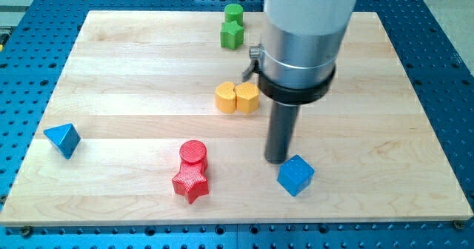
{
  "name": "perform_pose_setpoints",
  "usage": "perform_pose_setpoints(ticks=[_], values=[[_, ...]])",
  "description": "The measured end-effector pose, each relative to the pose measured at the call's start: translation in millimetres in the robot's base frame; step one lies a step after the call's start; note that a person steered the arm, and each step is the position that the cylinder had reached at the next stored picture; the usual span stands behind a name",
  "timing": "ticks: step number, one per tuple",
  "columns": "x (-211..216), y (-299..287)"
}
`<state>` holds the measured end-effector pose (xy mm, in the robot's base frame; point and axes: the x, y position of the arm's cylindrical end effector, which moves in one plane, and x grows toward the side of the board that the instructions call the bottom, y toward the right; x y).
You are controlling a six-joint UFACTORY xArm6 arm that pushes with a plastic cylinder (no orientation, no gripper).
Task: Move the cube towards the bottom right side corner of the board
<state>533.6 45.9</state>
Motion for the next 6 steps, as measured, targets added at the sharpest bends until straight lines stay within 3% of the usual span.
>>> perform_pose_setpoints(ticks=[1,2,3,4,5,6], values=[[35,-11],[60,49],[58,102],[43,30],[9,88],[20,141]])
